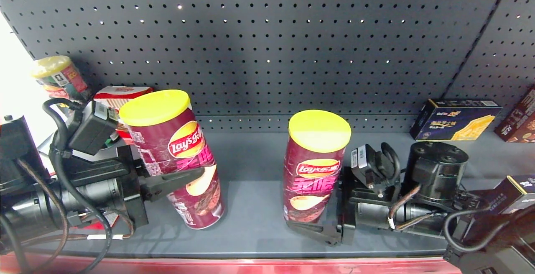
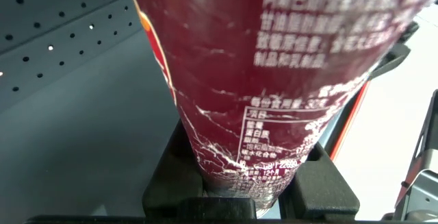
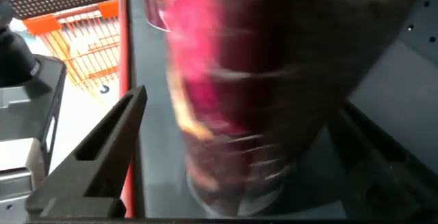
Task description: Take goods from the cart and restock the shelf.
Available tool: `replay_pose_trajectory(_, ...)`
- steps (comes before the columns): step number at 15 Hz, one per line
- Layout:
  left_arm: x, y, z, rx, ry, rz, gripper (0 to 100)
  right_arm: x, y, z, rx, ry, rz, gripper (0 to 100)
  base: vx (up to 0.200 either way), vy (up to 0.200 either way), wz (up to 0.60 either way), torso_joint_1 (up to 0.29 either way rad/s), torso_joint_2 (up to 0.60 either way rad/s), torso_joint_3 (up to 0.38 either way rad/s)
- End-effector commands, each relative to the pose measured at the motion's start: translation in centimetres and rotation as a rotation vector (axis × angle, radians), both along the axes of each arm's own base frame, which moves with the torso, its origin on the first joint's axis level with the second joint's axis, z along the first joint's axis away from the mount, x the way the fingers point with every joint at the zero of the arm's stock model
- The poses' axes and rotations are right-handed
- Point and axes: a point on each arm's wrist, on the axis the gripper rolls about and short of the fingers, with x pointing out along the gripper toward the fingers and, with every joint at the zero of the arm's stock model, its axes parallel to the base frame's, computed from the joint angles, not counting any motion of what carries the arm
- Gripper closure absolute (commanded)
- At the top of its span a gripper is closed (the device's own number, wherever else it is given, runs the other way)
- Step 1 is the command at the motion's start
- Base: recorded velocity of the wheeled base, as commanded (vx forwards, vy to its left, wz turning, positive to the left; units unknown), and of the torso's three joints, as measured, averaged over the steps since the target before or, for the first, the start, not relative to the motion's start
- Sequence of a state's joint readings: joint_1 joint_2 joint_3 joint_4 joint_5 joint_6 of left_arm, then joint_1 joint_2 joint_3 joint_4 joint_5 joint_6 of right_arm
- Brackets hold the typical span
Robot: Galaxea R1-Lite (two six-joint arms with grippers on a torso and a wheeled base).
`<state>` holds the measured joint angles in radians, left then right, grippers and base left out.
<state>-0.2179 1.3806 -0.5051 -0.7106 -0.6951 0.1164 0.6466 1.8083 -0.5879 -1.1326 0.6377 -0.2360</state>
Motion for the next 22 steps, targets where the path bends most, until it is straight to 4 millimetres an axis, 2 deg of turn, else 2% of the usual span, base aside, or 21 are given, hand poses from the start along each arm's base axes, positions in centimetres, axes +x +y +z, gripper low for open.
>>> replay_pose_trajectory(1,-0.2,0.0,-0.4,0.003,0.014,-0.001,100,-1.2,-0.9,1.0,0.016,-0.021,0.000,0,0.000,0.000,0.00,0.000,0.00,0.000)
replay_pose_trajectory(3,-0.5,0.1,-0.5,0.004,0.014,-0.001,100,-2.4,-2.1,1.9,0.030,-0.038,-0.008,0,0.000,0.000,0.00,0.000,0.00,0.000)
replay_pose_trajectory(6,-0.5,0.1,-0.4,0.003,0.010,-0.003,100,-3.0,-4.0,2.1,0.033,-0.044,-0.051,0,0.000,0.000,0.00,0.000,0.00,0.000)
replay_pose_trajectory(12,-0.4,0.1,-0.2,0.002,0.000,-0.006,100,-7.0,-9.6,5.7,0.118,-0.184,-0.211,0,0.000,0.000,0.00,0.000,0.00,0.000)
replay_pose_trajectory(15,-0.3,0.0,0.0,-0.002,-0.005,-0.012,100,-10.4,-13.2,7.4,0.152,-0.242,-0.508,0,0.000,0.000,0.00,0.000,0.00,0.000)
replay_pose_trajectory(17,-0.1,0.0,0.1,-0.003,-0.006,-0.012,100,-12.7,-15.4,7.3,0.163,-0.269,-0.682,0,0.000,0.000,0.00,0.000,0.00,0.000)
replay_pose_trajectory(18,0.0,0.0,0.1,-0.003,-0.005,-0.013,100,-14.4,-16.4,6.5,0.163,-0.282,-0.753,0,0.000,0.000,0.00,0.000,0.00,0.000)
replay_pose_trajectory(21,0.3,0.0,0.0,-0.003,0.001,-0.012,100,-19.8,-18.3,2.4,0.142,-0.249,-1.005,0,0.000,0.000,0.00,0.000,0.00,0.000)
replay_pose_trajectory(22,0.3,0.1,0.0,-0.003,-0.002,-0.010,100,-20.5,-18.5,1.9,0.139,-0.241,-1.025,0,0.000,0.000,0.00,0.000,0.00,0.000)
